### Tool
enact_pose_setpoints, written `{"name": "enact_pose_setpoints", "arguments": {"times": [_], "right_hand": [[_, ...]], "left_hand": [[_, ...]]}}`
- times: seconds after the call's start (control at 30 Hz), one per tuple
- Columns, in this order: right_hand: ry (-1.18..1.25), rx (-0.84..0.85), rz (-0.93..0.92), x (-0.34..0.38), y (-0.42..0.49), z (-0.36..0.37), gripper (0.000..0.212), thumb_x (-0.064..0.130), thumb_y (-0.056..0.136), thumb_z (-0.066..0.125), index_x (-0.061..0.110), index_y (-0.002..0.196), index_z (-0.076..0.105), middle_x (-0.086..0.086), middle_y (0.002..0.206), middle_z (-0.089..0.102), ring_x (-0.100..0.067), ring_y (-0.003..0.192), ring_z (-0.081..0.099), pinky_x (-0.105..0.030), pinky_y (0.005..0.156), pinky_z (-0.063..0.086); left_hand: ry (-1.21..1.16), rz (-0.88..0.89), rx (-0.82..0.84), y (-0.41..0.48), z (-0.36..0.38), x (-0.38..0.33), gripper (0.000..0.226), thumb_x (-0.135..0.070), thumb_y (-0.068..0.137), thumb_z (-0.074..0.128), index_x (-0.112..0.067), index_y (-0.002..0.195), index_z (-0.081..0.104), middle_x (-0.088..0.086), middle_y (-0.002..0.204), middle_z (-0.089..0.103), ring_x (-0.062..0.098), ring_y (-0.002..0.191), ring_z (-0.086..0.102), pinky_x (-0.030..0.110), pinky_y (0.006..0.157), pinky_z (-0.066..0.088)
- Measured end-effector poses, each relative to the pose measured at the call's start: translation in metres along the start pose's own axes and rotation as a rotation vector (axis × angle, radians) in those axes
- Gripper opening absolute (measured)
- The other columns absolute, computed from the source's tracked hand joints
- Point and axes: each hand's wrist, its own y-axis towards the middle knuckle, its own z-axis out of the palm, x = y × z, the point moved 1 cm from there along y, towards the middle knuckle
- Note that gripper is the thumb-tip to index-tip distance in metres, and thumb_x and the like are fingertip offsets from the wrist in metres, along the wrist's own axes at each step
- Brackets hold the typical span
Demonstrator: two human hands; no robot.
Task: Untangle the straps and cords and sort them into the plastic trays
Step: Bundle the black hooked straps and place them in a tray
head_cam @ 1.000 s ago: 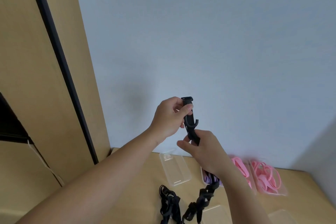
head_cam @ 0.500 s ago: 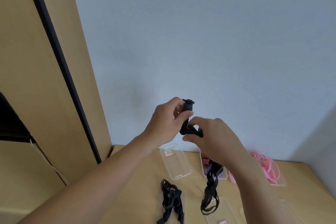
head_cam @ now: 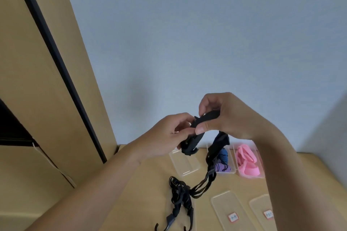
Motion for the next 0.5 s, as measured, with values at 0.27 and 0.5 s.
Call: {"name": "enact_pose_setpoints", "arguments": {"times": [0.27, 0.5], "right_hand": [[0.371, 0.007, -0.004, -0.019, 0.012, 0.01, 0.022, 0.023, 0.083, 0.074, 0.021, 0.064, 0.063, -0.001, 0.056, 0.052, -0.015, 0.047, 0.027, -0.022, 0.045, 0.021], [0.625, -0.15, 0.095, -0.034, 0.007, 0.067, 0.055, 0.056, 0.098, 0.039, 0.028, 0.06, 0.067, -0.001, 0.058, 0.054, -0.019, 0.052, 0.047, -0.025, 0.051, 0.032]], "left_hand": [[-0.457, -0.018, 0.18, -0.018, 0.008, 0.003, 0.031, -0.014, 0.103, 0.047, 0.009, 0.122, 0.052, 0.005, 0.092, 0.061, 0.027, 0.081, 0.05, 0.044, 0.074, 0.039], [-0.763, -0.022, 0.089, -0.011, 0.022, 0.012, 0.015, -0.015, 0.096, 0.057, -0.009, 0.102, 0.068, 0.006, 0.091, 0.065, 0.023, 0.085, 0.06, 0.038, 0.083, 0.047]]}}
